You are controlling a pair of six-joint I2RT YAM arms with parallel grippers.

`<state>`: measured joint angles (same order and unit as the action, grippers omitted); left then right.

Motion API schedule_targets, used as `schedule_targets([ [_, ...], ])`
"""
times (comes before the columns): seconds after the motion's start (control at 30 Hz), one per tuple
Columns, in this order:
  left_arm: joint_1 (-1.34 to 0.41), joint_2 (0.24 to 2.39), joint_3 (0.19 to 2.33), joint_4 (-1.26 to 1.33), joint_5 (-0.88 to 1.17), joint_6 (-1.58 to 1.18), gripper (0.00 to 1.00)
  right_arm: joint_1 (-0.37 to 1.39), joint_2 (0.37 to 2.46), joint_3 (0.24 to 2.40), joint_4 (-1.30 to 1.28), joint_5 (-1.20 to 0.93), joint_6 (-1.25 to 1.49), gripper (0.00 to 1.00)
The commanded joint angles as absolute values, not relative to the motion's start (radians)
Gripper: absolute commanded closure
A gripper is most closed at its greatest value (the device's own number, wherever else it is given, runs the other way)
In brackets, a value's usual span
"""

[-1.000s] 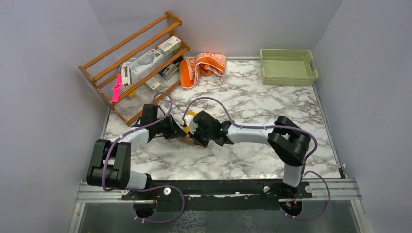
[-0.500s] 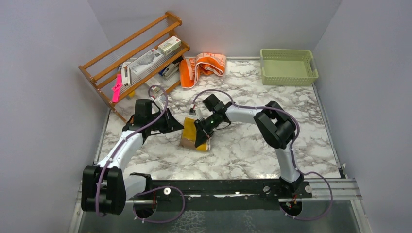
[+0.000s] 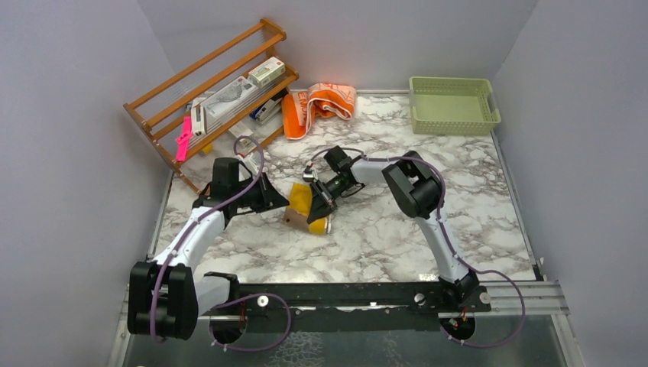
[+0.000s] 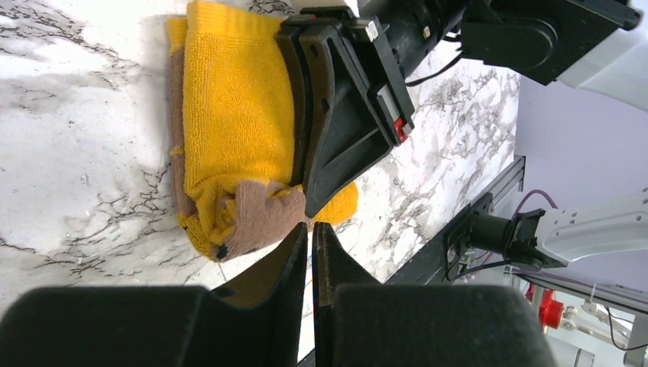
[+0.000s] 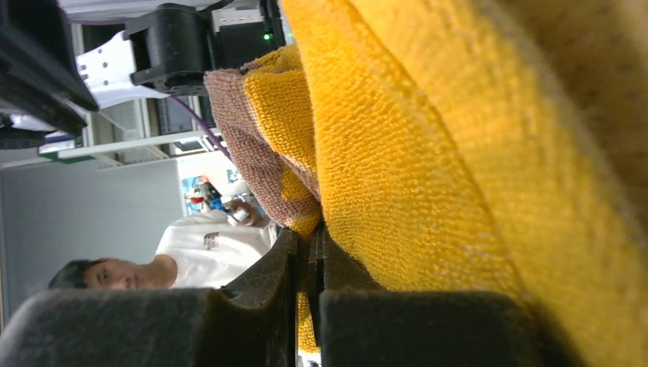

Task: Roll the towels
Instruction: Roll the towel at the center of the board.

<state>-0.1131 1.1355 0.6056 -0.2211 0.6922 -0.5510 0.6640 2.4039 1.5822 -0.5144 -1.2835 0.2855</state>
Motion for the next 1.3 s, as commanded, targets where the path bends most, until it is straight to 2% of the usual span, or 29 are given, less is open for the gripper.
schedule_targets([
  [0.0, -0.131, 1.149, 0.597, -0.216, 0.717, -0.562, 0.89, 0.619, 2.471, 1.538, -0.396, -1.326, 0.423, 0.99],
  [0.27, -0.264, 1.262, 0.557, -0.058, 0.65, -0.647, 0.9, 0.601, 2.521, 1.519, -0.36, -1.324, 0.479, 0.99],
  [0.37, -0.271, 1.331, 0.537, 0.006, 0.629, -0.665, 0.94, 0.601, 2.524, 1.519, -0.36, -1.321, 0.479, 0.99],
  [0.63, -0.271, 1.47, 0.531, 0.073, 0.518, -0.643, 0.95, 0.598, 2.518, 1.544, -0.421, -1.252, 0.418, 0.99],
  [0.7, -0.272, 1.496, 0.538, 0.08, 0.493, -0.637, 0.97, 0.599, 2.485, 1.548, -0.452, -1.154, 0.363, 0.97],
  [0.77, -0.272, 1.513, 0.546, 0.092, 0.485, -0.637, 0.97, 0.602, 2.426, 1.547, -0.472, -1.064, 0.317, 0.78],
  [0.8, -0.272, 1.521, 0.553, 0.091, 0.483, -0.636, 0.97, 0.605, 2.39, 1.547, -0.486, -1.007, 0.288, 0.71],
  [0.87, -0.272, 1.539, 0.565, 0.09, 0.482, -0.632, 0.97, 0.615, 2.305, 1.531, -0.487, -0.867, 0.25, 0.69],
  [0.97, -0.272, 1.567, 0.588, 0.078, 0.485, -0.621, 0.97, 0.631, 2.163, 1.484, -0.46, -0.675, 0.209, 0.75],
  [1.03, -0.271, 1.589, 0.603, 0.064, 0.491, -0.611, 0.97, 0.653, 2.07, 1.439, -0.434, -0.54, 0.174, 0.75],
  [1.27, -0.272, 1.659, 0.661, 0.014, 0.509, -0.574, 0.97, 0.882, 1.774, 1.162, -0.21, -0.097, -0.015, 0.56],
])
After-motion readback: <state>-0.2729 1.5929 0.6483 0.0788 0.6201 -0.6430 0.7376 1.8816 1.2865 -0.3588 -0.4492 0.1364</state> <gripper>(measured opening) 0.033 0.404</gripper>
